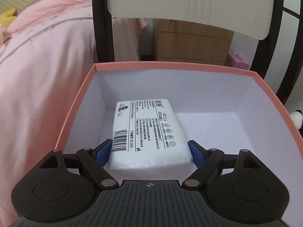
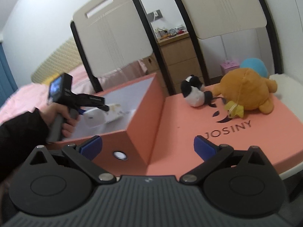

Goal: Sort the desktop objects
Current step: 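Open the left tool to release the pack and withdraw it, then reach the right tool to the orange plush toy and grasp it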

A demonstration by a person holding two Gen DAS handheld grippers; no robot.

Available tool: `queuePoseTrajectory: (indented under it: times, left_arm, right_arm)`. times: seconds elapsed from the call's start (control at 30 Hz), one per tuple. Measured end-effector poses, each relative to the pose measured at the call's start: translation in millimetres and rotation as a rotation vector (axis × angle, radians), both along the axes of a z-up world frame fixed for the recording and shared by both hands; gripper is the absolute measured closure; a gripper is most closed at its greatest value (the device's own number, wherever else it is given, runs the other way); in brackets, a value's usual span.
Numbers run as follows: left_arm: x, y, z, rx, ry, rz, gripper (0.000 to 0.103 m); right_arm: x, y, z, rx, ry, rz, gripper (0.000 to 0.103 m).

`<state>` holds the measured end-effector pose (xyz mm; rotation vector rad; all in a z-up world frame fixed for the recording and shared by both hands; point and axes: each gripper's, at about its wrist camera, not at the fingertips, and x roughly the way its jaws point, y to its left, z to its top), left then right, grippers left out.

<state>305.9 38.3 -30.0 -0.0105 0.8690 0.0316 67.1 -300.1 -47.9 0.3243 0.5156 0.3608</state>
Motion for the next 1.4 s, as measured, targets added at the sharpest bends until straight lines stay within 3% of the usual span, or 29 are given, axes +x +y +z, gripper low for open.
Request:
queuePoseTrajectory:
  times: [0.23,0.43,0.63,0.97,1.17,1.4]
  left_arm:
    - [-21.9,8.8,20.5,-0.027,-0.03,-0.027,0.01]
    - [-79.3,5.9,57.7,-0.019,-0.166,-0.041,0.01]
    - [-155.3,-12.7,77.4,-0.064,-0.336,-0.032,0.008]
    - [-247.2,-43.4,61.3,-0.025,-0.57,-0.029,0.003]
    - [-267.9,-33.4,41.4,-0.054,-0.661,-0.022,0.0]
    - [-270.9,-17.2,20.2,-0.016,-0.697,-0.03,0.0]
  right_arm:
    - [0.6,6.4,-1.3,-0.042,-0.009,-0.02,0.0]
    - [-9.6,16.0,1.1,-0.094,-0.043,-0.021,0.0]
    - [-28.1,21.6,10.3,-0.135,-0.124,-0.051,0.0]
    - [-40.8,26.0,15.7,-0.165,-0.24,-0.086,0.0]
    - [-41.3,27.3,11.8,-0.141,-0.3,-0.093,0.0]
    - [-24.0,36.3,7.1,-0.138,-0.244,-0.092,0.0]
